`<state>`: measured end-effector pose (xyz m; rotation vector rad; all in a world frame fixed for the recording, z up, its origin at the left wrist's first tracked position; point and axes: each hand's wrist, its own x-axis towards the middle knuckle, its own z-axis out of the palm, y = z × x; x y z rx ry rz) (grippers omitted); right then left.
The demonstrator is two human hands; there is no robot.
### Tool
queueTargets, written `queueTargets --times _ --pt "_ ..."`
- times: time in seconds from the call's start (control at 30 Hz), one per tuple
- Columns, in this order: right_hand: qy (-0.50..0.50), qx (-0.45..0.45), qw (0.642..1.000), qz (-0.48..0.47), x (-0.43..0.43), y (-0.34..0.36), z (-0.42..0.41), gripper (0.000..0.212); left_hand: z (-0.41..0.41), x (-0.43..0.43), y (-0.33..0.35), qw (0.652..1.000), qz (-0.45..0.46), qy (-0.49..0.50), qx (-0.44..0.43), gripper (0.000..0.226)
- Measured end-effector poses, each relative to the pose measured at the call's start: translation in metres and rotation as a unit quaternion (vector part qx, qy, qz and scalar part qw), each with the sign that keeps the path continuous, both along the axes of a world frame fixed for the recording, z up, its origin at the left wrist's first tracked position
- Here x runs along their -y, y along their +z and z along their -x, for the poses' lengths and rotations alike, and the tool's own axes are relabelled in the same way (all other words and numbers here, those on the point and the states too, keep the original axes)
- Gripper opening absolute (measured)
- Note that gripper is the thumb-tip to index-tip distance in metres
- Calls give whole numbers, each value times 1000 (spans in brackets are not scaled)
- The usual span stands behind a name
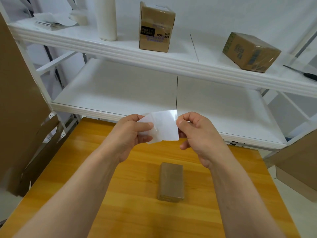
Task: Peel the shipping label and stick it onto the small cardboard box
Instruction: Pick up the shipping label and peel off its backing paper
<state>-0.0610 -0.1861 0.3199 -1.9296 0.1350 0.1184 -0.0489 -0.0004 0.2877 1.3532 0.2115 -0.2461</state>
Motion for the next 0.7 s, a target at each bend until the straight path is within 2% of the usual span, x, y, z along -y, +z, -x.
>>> queueTargets --times 0.07,0.17,0.33,0.7 --pt "7 1 1000 7 0 0 0 13 1 2 -1 1000 -19 5 -5 17" --pt "1 1 1000 23 3 0 -1 14 1 1 -4 997 -67 24 -16 5" --pt "7 7 999 48 3 -2 0 15 1 0 -5 991 -133 19 -3 6" --pt "13 24 994 103 4 0 -1 16 -4 -6 -7 983 -177 -35 -14 16"
